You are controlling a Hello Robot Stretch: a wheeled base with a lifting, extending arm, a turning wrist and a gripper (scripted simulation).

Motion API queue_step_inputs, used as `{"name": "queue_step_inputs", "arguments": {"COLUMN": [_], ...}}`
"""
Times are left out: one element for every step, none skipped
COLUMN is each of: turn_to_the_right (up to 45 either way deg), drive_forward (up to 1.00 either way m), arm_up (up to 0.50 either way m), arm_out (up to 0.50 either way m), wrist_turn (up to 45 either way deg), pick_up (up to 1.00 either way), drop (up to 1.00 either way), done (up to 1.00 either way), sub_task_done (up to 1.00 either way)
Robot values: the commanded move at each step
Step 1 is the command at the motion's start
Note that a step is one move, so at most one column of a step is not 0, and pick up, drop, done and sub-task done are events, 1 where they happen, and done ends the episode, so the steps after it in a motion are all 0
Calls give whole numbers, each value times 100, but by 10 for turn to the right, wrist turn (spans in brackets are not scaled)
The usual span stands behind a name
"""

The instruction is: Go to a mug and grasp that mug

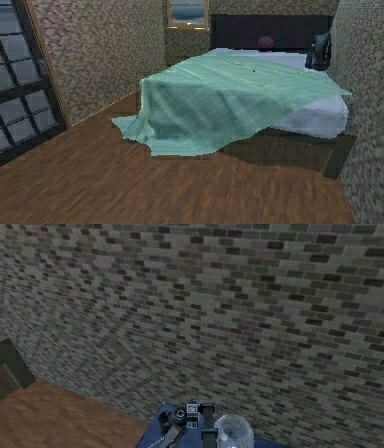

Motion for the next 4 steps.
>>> {"name": "queue_step_inputs", "arguments": {"turn_to_the_right": [0,0,0,0], "drive_forward": [0,0,0,0], "arm_up": [0,0,0,-30], "arm_out": [0,0,0,0], "wrist_turn": [450,450,210,0], "pick_up": [0,0,0,0], "drop": [0,0,0,0], "done": [0,0,0,0], "sub_task_done": [0,0,0,0]}}
